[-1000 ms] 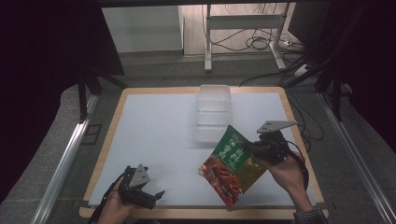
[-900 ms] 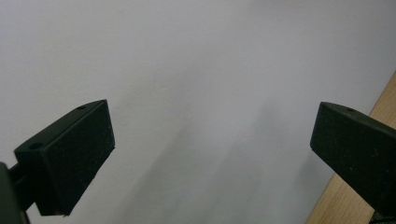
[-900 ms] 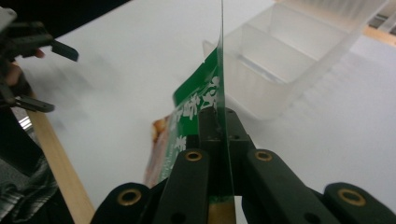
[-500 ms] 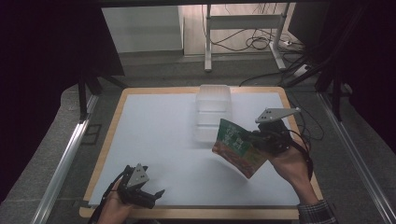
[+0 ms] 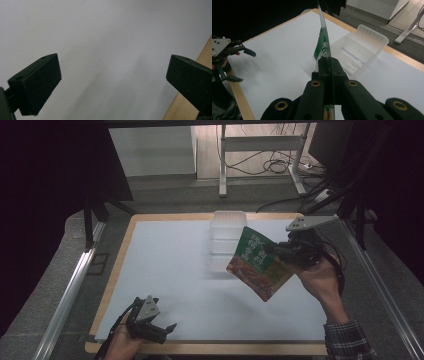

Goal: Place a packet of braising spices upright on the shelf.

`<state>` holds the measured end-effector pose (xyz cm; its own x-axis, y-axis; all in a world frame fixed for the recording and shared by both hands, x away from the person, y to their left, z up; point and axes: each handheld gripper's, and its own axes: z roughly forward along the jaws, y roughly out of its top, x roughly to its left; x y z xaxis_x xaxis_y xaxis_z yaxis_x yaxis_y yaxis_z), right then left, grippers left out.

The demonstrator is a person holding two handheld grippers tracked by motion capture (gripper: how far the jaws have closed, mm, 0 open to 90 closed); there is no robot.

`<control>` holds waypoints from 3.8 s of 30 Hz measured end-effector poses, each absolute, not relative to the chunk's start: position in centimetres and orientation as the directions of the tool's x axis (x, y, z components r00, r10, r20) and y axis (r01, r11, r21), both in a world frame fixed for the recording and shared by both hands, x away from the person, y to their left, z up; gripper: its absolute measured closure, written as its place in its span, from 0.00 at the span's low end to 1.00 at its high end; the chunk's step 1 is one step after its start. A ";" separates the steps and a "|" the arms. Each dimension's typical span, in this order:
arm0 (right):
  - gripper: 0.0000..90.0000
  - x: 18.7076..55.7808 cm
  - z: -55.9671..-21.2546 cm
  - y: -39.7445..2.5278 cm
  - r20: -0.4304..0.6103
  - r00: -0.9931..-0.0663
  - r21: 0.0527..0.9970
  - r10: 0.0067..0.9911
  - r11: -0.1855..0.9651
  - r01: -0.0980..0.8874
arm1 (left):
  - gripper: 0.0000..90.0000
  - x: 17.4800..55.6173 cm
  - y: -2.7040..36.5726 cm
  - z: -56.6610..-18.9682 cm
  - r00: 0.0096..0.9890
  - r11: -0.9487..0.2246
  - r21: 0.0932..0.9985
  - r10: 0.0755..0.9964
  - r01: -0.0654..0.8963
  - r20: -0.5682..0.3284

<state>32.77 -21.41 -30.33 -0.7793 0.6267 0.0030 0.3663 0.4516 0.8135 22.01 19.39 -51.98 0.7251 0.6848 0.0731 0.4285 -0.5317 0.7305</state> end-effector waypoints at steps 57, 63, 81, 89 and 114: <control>0.99 49.7 -27.7 -14.9 -0.021 -0.754 0.877 0.657 0.374 0.301 | 0.00 21.9 19.7 -51.6 0.723 -0.500 0.764 0.687 0.408 0.064; 0.99 51.4 -28.7 -14.3 -0.042 -0.754 0.876 0.655 0.388 0.287 | 0.00 21.9 19.8 -51.7 0.724 -0.505 0.759 0.686 0.411 0.064; 0.99 52.0 -31.8 -13.7 -0.024 -0.828 0.831 0.560 0.472 0.295 | 0.00 21.8 19.6 -51.9 0.730 -0.524 0.742 0.680 0.418 0.069; 0.99 53.0 -33.4 -13.1 0.004 -0.817 0.816 0.577 0.471 0.336 | 0.00 21.8 19.7 -51.9 0.730 -0.527 0.739 0.680 0.419 0.070; 0.67 53.5 -34.8 -10.4 -0.046 -0.789 0.791 0.613 0.505 0.346 | 0.00 21.8 19.5 -51.9 0.731 -0.531 0.737 0.678 0.417 0.075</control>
